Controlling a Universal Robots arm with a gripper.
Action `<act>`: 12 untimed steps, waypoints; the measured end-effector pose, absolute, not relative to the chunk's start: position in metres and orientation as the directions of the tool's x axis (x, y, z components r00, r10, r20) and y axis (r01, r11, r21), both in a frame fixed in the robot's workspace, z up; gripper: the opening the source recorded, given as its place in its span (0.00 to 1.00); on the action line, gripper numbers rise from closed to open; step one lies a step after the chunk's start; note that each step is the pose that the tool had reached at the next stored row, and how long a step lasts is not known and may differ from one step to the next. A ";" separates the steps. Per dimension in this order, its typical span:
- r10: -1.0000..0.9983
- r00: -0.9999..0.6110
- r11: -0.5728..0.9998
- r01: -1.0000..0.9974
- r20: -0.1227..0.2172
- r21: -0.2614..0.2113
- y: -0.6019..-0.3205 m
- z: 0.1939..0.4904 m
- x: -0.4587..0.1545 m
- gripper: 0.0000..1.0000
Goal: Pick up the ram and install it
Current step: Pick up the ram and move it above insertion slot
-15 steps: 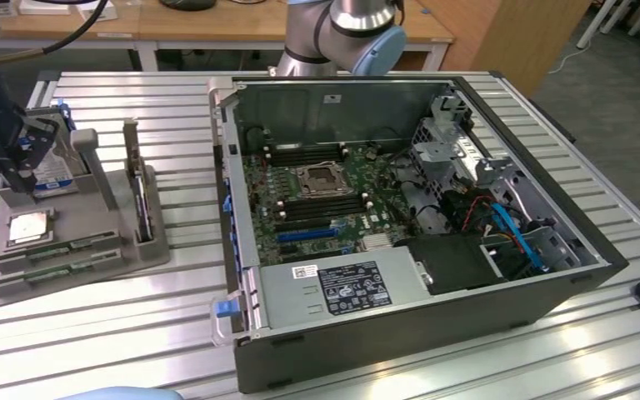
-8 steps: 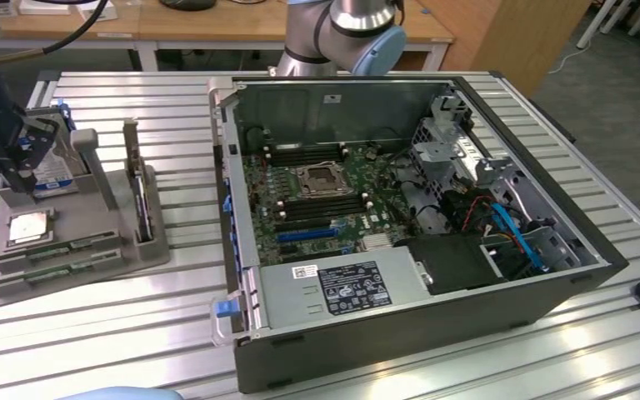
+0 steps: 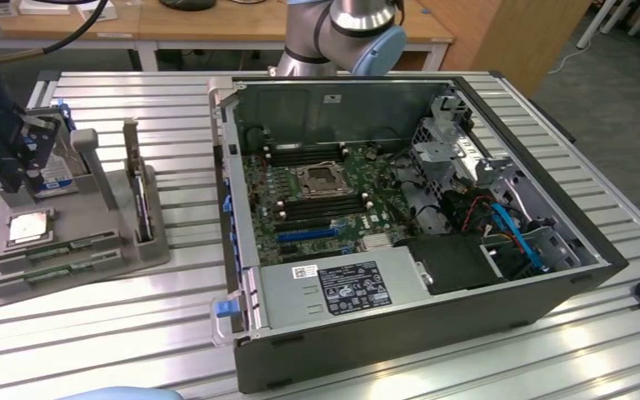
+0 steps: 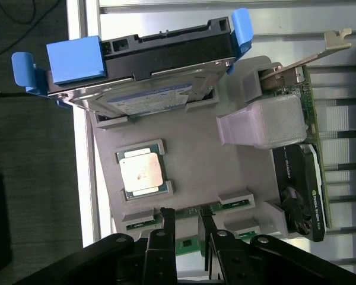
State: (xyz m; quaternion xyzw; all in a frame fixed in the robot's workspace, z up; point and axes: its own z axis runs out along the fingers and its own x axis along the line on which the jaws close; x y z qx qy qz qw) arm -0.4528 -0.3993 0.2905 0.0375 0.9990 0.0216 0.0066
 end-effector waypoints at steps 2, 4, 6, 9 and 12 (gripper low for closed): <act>0.075 -0.997 0.996 0.075 -0.012 0.042 -0.399 0.290 -0.453 0.29; 0.068 -0.998 0.997 0.068 -0.012 0.039 -0.399 0.290 -0.453 0.29; 0.042 -0.999 0.998 0.041 -0.012 0.038 -0.399 0.290 -0.453 0.29; -0.011 -1.000 0.999 -0.012 -0.012 0.038 -0.399 0.289 -0.453 0.29; -0.067 -0.998 0.997 -0.067 -0.012 0.038 -0.399 0.289 -0.453 0.29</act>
